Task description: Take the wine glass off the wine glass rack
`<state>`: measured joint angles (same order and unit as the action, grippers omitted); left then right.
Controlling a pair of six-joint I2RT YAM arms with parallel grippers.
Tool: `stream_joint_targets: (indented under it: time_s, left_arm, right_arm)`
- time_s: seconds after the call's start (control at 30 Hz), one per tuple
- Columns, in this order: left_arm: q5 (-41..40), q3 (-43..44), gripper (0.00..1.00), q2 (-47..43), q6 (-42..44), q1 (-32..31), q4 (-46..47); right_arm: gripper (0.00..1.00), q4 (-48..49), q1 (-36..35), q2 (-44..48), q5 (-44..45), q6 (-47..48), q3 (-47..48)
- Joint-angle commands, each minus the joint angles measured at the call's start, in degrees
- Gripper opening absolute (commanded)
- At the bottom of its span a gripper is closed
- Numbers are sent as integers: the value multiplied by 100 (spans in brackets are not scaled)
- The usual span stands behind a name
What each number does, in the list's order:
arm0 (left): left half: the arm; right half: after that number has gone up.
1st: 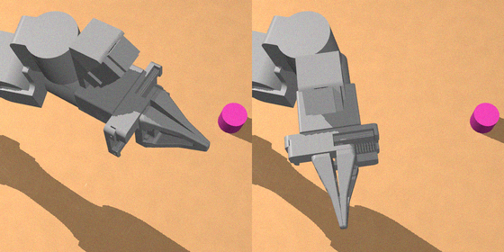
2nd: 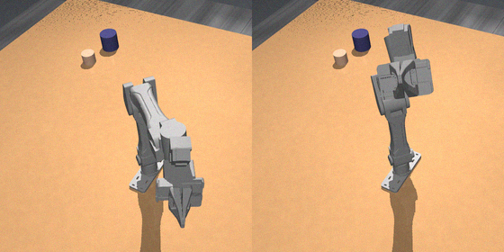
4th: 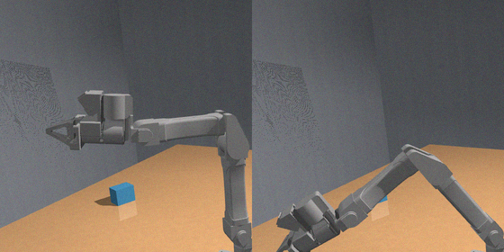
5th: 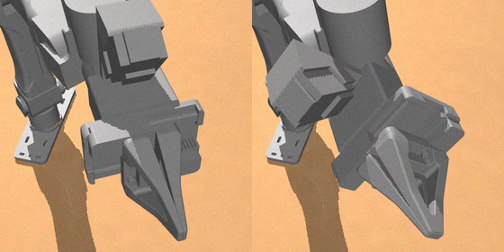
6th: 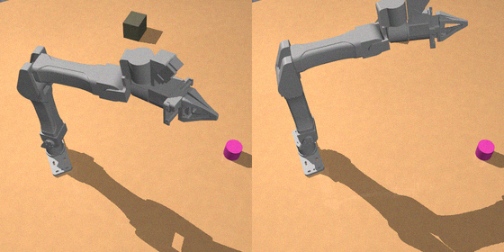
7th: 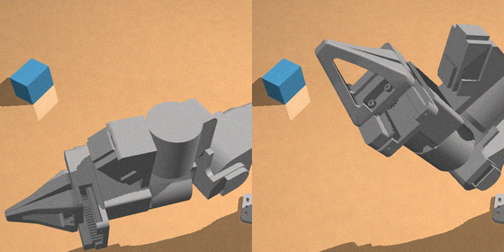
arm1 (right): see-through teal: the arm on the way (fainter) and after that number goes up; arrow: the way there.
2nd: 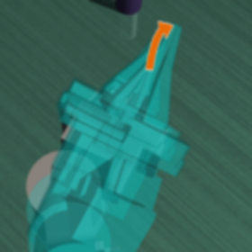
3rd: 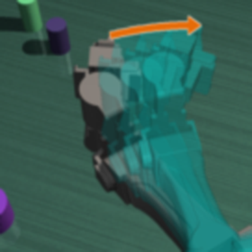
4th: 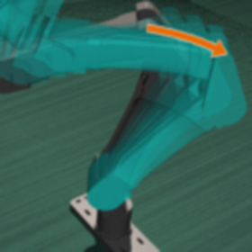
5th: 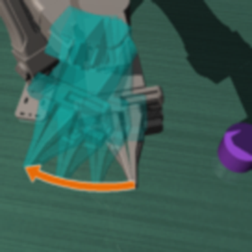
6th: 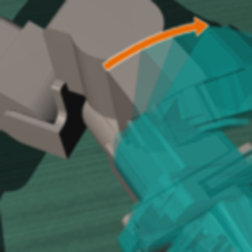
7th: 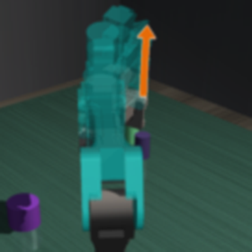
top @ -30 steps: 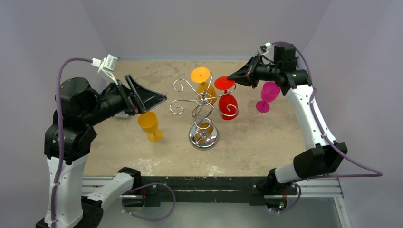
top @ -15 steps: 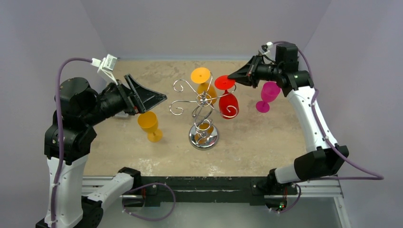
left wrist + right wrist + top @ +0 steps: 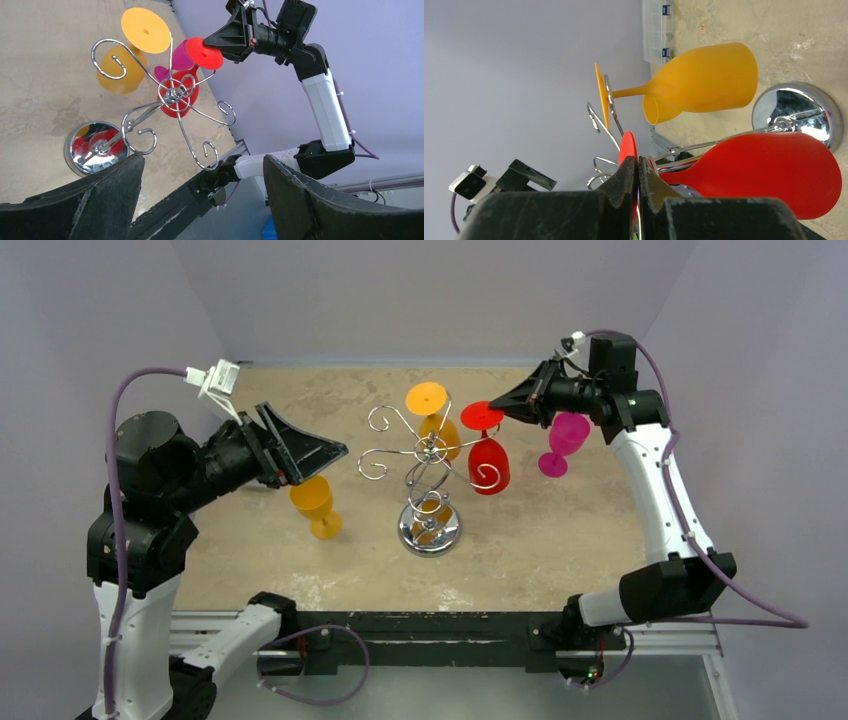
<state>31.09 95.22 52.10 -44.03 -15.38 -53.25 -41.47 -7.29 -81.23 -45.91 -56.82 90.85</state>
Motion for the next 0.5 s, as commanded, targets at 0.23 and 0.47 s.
stream_joint_targets:
  time_s: [0.23,0.47]
  left_arm:
    - [93,49,86,10,-6,34,29]
    - [184,15,85,116,-63,35,171]
  right_arm:
    - [0,-282,231,465,58,258,152]
    - [0,-238,257,758,-17,116,-97]
